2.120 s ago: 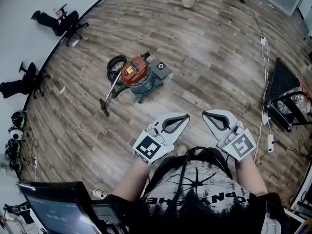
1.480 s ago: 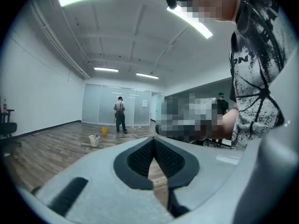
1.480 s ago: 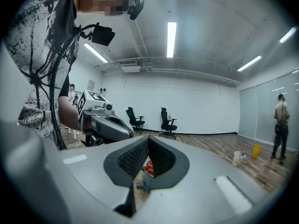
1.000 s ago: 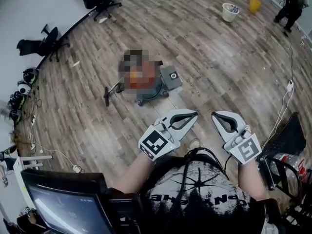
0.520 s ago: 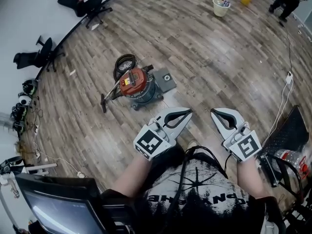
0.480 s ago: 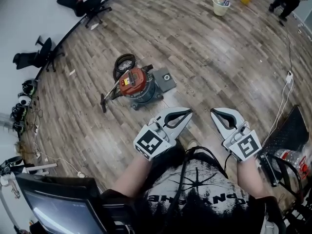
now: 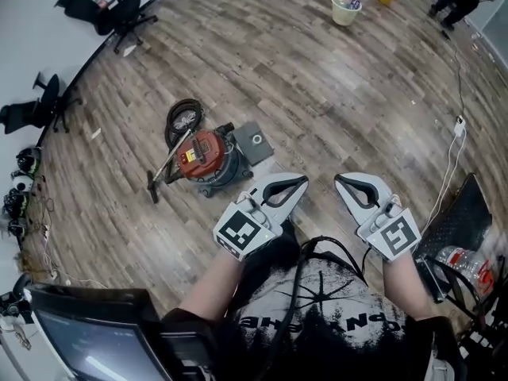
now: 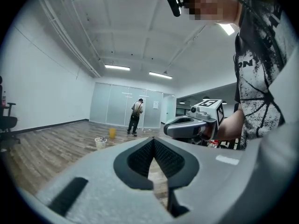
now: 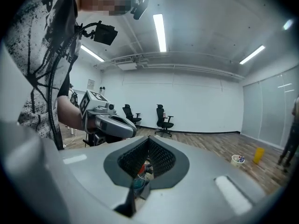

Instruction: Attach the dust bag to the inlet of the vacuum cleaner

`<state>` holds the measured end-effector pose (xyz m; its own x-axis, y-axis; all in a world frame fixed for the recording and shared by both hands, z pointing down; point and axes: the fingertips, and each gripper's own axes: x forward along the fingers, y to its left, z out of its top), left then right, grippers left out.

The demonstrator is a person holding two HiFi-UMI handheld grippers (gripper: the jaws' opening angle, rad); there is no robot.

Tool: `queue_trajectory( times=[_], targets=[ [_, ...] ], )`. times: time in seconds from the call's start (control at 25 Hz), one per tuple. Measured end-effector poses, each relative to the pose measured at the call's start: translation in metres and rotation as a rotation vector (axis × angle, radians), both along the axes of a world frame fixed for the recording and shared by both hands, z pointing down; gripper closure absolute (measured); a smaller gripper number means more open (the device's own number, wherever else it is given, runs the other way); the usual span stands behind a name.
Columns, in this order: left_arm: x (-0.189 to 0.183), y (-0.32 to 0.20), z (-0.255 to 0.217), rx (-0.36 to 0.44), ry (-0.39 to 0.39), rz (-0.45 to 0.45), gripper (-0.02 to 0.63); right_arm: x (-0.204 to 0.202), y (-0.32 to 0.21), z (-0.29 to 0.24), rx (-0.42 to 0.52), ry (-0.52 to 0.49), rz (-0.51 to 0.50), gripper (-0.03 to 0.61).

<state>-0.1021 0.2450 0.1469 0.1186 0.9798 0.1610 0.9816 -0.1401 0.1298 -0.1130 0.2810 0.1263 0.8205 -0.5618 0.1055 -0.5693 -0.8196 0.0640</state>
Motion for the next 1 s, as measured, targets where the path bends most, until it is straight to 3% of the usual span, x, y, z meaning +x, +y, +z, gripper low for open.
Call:
queue_trajectory(
  times=[0.36,0.76,1.0],
  targets=[
    [0.139,0.007,-0.024,-0.050,0.029,0.028,0.615,0.140,-0.001,-0.022,-0.020,0.018,0.018,0.571],
    [0.218,0.005,-0.013,-0.046,-0.003,-0.019,0.615,0.220,-0.001,-0.009,-0.037,-0.033,-0.038,0.571],
    [0.272,0.013,0.004,-0.006,-0.016,-0.122,0.615,0.285,0.007,0.000,-0.025,-0.003,-0.162,0.571]
  ],
)
